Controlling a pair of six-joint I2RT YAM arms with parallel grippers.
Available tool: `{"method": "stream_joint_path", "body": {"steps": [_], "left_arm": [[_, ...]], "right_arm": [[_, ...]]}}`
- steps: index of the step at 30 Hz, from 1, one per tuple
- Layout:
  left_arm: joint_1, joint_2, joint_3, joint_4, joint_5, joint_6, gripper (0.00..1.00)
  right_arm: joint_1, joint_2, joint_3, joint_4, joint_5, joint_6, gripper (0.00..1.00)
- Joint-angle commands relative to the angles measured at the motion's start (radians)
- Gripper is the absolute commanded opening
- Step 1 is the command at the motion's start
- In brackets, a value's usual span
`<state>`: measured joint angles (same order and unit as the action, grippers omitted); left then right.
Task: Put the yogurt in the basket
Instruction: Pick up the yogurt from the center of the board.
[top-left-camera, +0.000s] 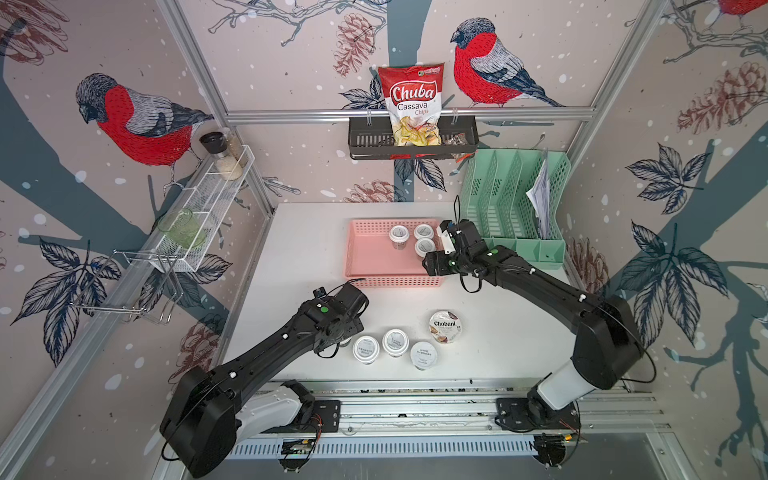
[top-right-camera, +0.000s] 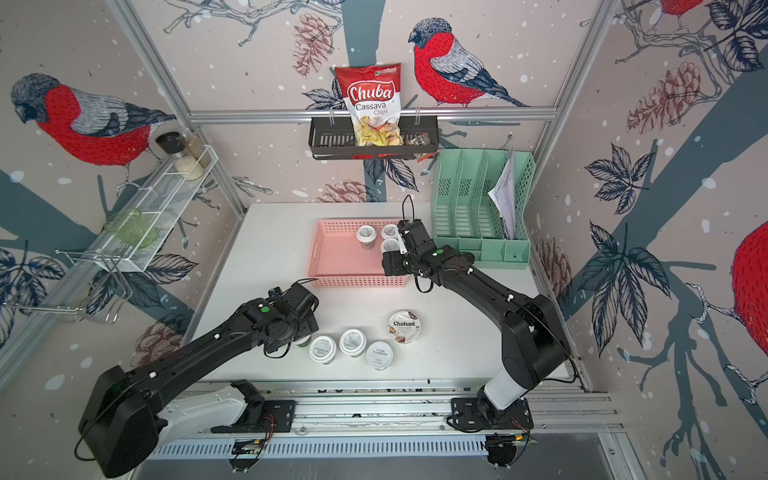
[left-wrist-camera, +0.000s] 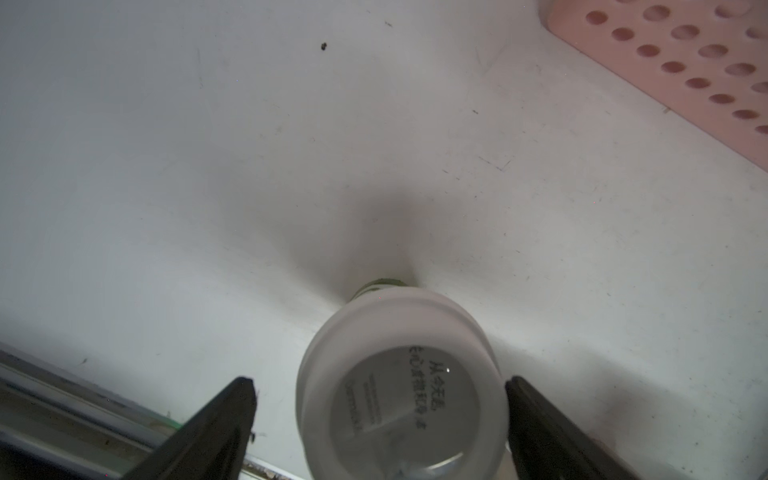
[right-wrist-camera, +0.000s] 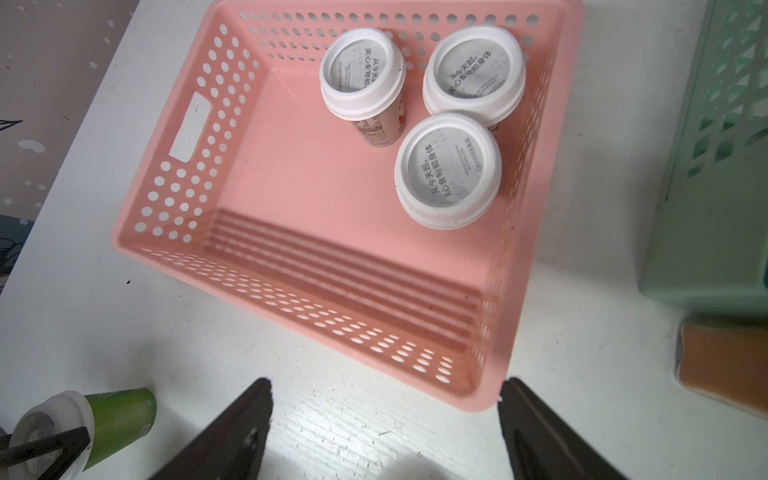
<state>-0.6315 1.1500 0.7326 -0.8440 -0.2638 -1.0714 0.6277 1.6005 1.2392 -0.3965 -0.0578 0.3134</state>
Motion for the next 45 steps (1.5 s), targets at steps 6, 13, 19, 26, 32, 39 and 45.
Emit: {"method": "stream_joint_path", "body": {"steps": [6,13,19,26,32,39,45], "left_arm": [[-0.002,0.021,0.002,0.044,0.003,0.03,0.93],[-0.002,0.016,-0.002,0.046,0.003,0.03,0.87],[-0.002,0.021,-0.006,0.046,0.013,0.033,0.86],[-0.002,0.036,-0.01,0.044,0.027,0.049,0.95],[-0.002,0.039,-0.024,0.067,0.044,0.056,0.94],[-0.002,0.034,-0.018,0.059,0.035,0.058,0.86],[-0.002,0.031,-0.017,0.05,0.028,0.06,0.79]], "right_arm": [[0.001,0.01,0.009,0.004,0.004,-0.009,0.88],[0.003,0.011,0.007,0.002,0.006,-0.009,0.88],[0.002,0.012,0.004,0.004,0.007,-0.01,0.88],[0.002,0.012,0.002,0.005,0.009,-0.008,0.88],[0.002,0.016,0.0,0.005,0.01,-0.009,0.88],[0.003,0.02,0.005,0.004,0.012,-0.01,0.88],[0.003,0.025,0.009,0.003,0.013,-0.011,0.88]]}}
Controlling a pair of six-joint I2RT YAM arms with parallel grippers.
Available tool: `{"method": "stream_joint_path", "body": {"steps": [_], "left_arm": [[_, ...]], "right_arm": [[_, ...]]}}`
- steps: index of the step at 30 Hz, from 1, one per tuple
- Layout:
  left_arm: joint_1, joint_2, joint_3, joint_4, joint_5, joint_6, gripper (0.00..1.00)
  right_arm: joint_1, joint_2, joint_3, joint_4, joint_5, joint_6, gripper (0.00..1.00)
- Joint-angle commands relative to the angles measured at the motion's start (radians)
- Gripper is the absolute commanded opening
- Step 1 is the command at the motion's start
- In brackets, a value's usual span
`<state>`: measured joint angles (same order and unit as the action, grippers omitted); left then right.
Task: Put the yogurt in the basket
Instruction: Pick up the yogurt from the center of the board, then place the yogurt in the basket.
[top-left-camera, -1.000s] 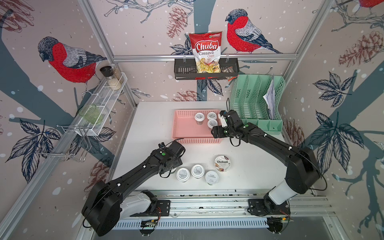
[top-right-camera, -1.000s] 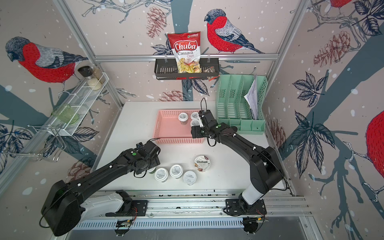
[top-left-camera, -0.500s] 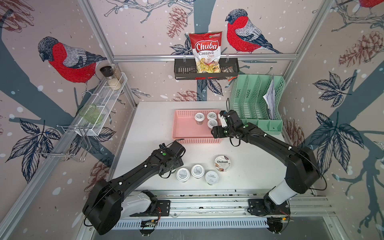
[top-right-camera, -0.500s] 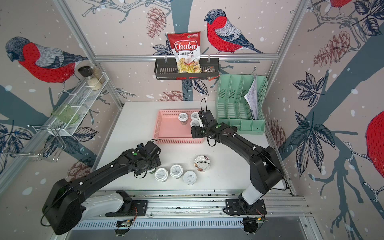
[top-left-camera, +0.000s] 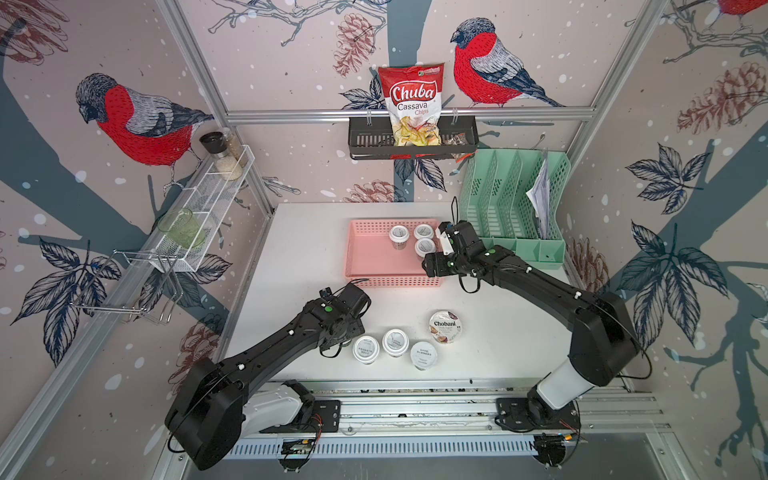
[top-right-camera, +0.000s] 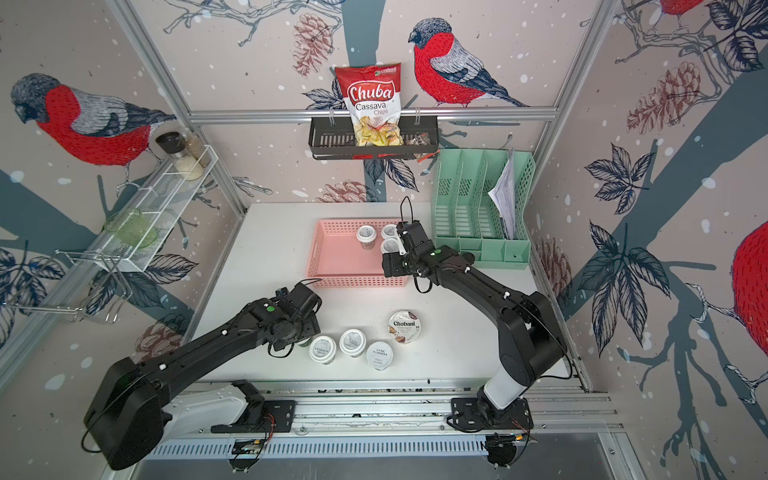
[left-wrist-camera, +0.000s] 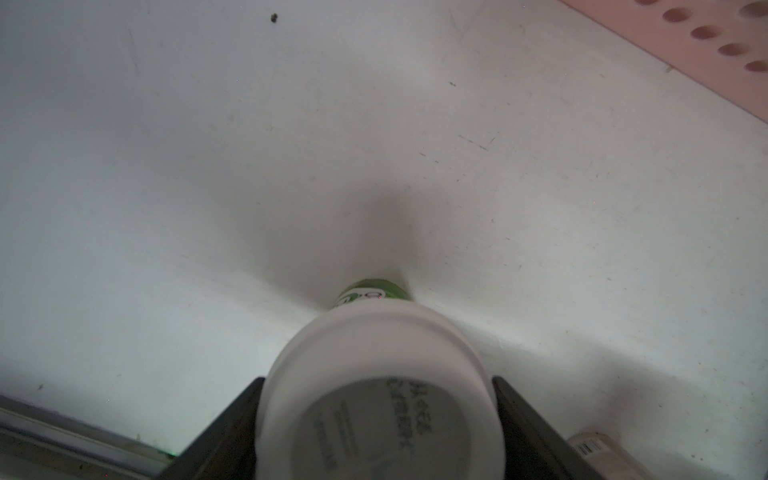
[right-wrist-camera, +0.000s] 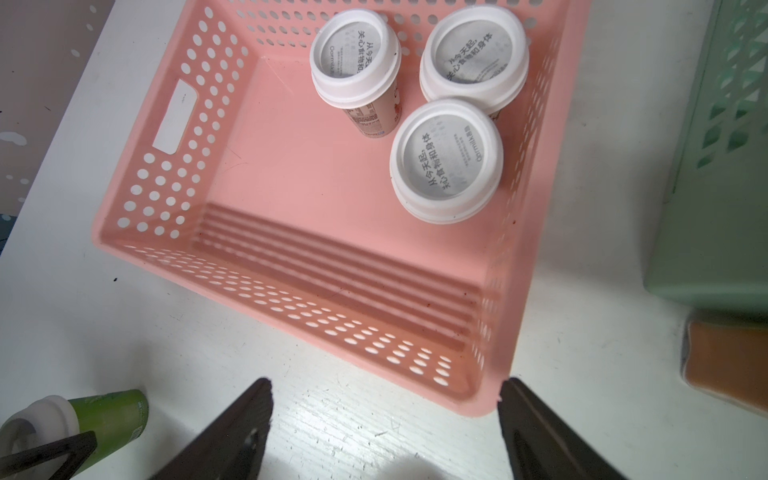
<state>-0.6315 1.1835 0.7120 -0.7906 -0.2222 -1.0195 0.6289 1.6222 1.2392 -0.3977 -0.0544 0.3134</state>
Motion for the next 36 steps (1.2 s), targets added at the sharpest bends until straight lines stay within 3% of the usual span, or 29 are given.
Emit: {"method": "stream_joint_path", "body": {"steps": [1,14,23,36], "left_arm": [[-0.002,-0.004,0.005,-0.003,-0.013,0.008,0.78],[0.008,-0.004,0.093,-0.058,-0.072,0.05,0.75],[0.157,0.033,0.314,-0.122,-0.055,0.232,0.74],[0.228,0.417,0.778,-0.075,0.013,0.469,0.75]], "right_arm": [[0.002,0.002,0.009,0.003,0.01,-0.012,0.88],[0.002,-0.004,0.006,0.001,0.016,-0.013,0.88],[0.002,-0.009,0.002,0.001,0.015,-0.014,0.88],[-0.003,-0.016,0.001,-0.004,0.014,-0.014,0.88]]}}
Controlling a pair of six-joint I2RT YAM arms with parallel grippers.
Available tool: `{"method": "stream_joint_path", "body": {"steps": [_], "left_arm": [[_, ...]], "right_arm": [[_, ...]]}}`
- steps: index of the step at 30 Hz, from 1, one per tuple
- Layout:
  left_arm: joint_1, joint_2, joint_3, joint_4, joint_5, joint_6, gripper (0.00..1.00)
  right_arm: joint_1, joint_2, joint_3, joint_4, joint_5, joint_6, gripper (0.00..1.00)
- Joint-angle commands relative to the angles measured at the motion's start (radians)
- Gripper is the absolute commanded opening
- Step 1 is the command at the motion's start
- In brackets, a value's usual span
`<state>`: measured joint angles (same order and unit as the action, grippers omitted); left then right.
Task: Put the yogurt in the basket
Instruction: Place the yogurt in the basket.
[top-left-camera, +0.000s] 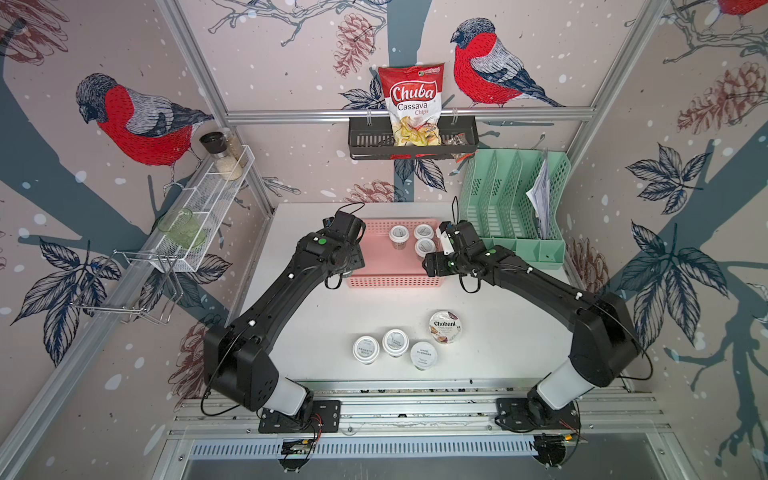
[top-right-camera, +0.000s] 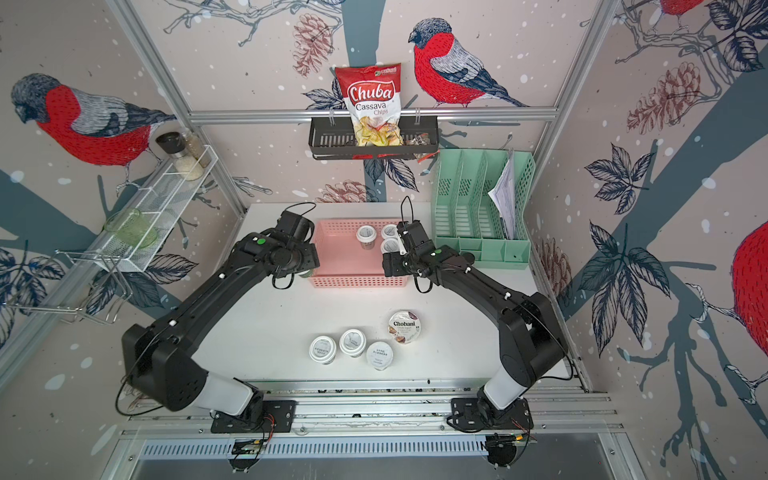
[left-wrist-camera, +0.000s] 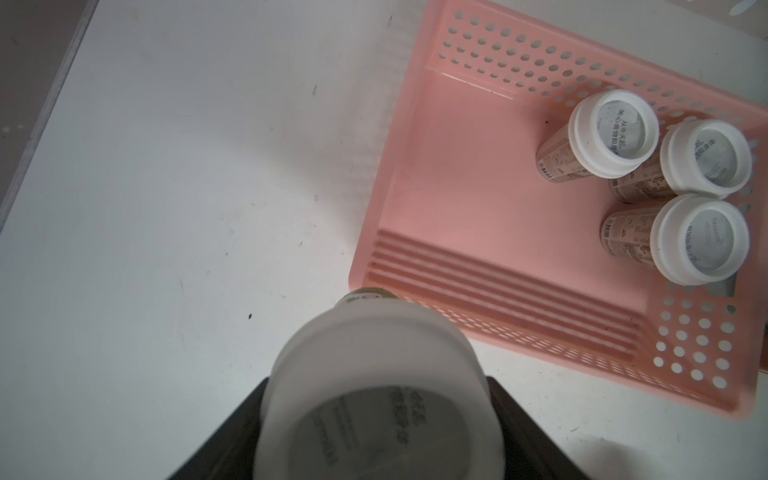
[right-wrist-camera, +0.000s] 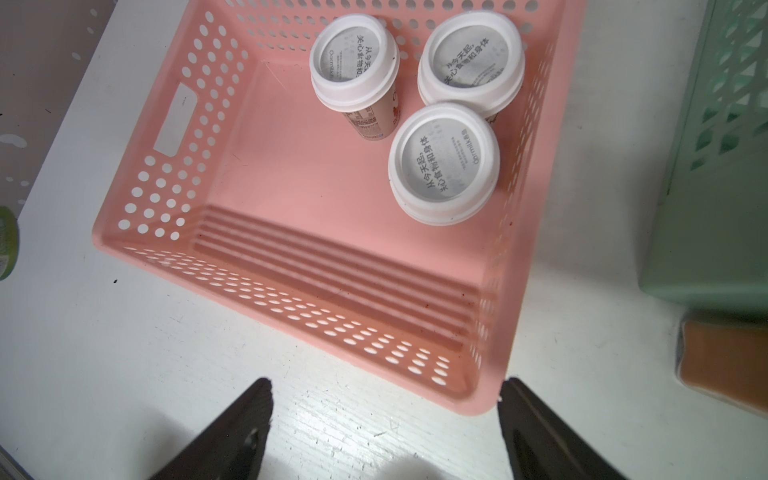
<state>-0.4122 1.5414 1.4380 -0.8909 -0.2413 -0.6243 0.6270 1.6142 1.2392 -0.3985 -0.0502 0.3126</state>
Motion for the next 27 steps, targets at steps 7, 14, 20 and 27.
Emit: {"method": "stream_joint_path", "body": {"steps": [7,14,20,27], "left_arm": [[0.036,0.288,0.269,0.04,0.061,0.146,0.75],[0.062,0.457,0.458,0.075,0.114,0.18,0.74],[0.062,0.592,0.598,0.06,0.143,0.197,0.74],[0.068,0.669,0.621,0.075,0.147,0.208,0.74]], "right_arm": [[-0.003,-0.026,0.0,-0.012,0.007,-0.014,0.88],[-0.004,-0.051,0.0,-0.027,0.007,-0.018,0.88],[-0.006,-0.056,-0.01,-0.029,0.014,-0.017,0.88],[-0.012,-0.05,-0.009,-0.029,0.013,-0.018,0.88]]}}
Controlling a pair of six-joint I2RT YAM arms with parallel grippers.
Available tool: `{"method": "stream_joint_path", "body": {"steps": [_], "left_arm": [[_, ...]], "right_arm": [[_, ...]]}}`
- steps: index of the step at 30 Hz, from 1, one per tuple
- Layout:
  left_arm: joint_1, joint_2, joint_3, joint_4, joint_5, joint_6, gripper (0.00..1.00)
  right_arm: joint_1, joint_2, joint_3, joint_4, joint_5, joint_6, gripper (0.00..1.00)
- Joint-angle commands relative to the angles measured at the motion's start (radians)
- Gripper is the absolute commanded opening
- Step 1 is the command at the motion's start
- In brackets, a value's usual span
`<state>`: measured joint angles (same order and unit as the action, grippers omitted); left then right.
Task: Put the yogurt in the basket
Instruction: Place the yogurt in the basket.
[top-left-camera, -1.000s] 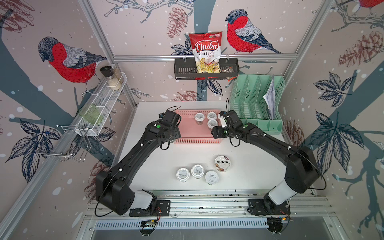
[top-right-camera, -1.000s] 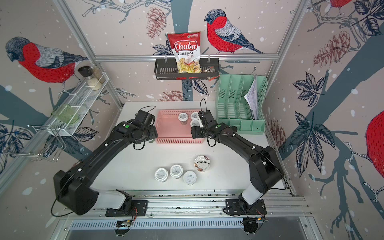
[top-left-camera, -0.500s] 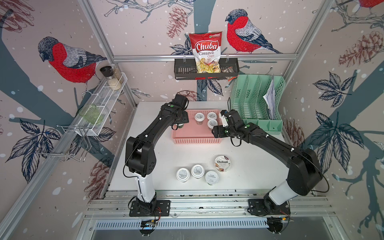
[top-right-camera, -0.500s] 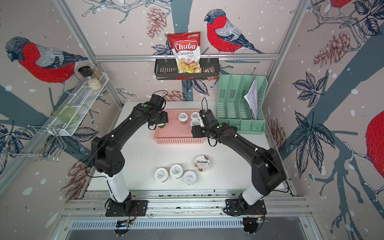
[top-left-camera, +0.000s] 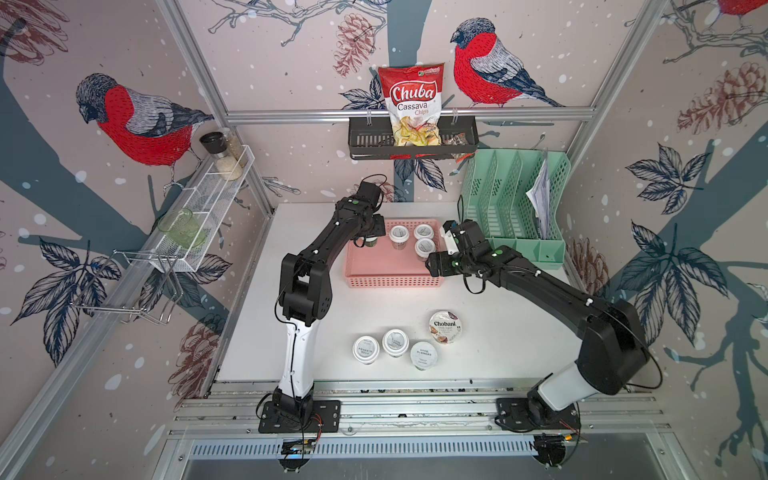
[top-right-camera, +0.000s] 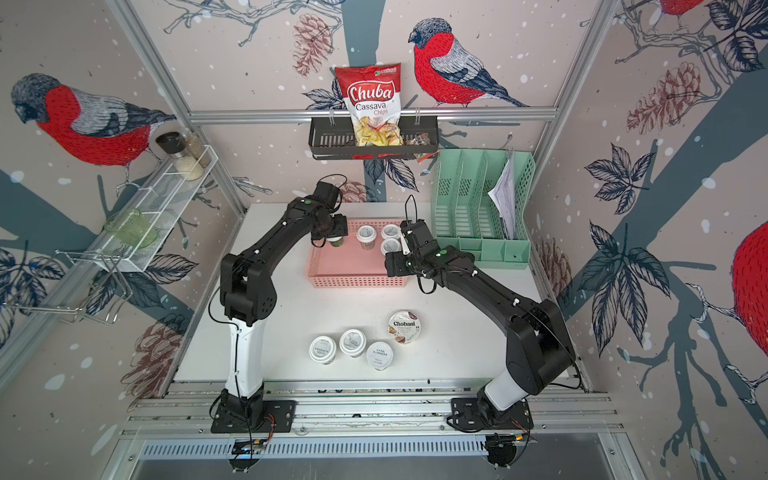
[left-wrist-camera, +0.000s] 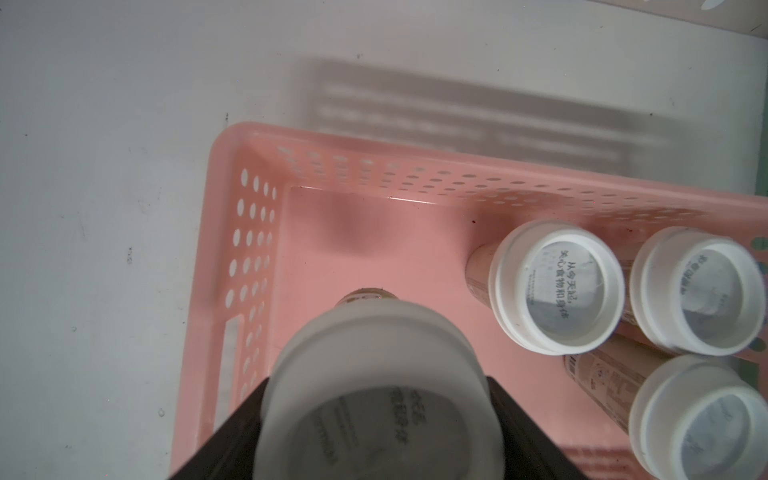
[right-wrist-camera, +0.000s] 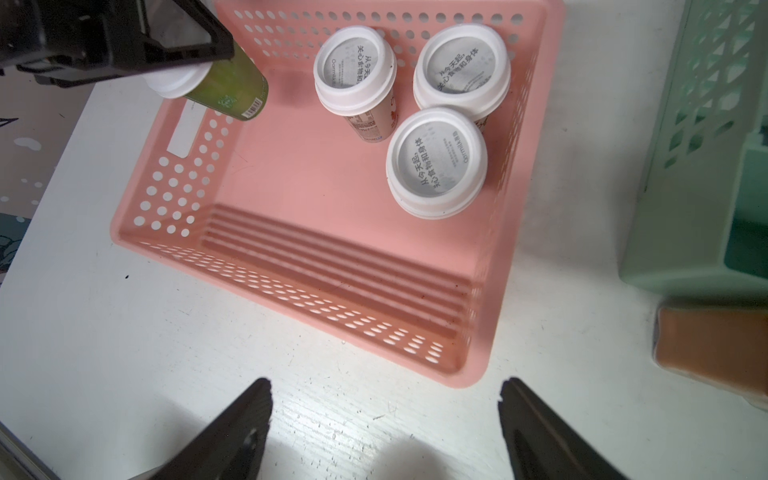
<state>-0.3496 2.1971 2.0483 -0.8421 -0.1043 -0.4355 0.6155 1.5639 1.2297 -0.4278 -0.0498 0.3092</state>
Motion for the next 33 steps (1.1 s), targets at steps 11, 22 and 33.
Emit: {"method": "stream_joint_path", "body": {"steps": [11,22,33], "left_arm": [[0.019,0.059,0.007,0.079,0.041,0.035,0.74],[0.025,0.115,0.049,0.077,0.048,0.047,0.75],[0.025,0.133,0.063,0.09,0.064,0.047,0.75]], "right_arm": [[-0.005,0.014,0.003,-0.001,0.01,-0.014,0.88],[-0.006,0.023,-0.003,0.002,0.008,-0.015,0.88],[-0.013,0.034,-0.005,0.009,-0.007,-0.015,0.88]]}}
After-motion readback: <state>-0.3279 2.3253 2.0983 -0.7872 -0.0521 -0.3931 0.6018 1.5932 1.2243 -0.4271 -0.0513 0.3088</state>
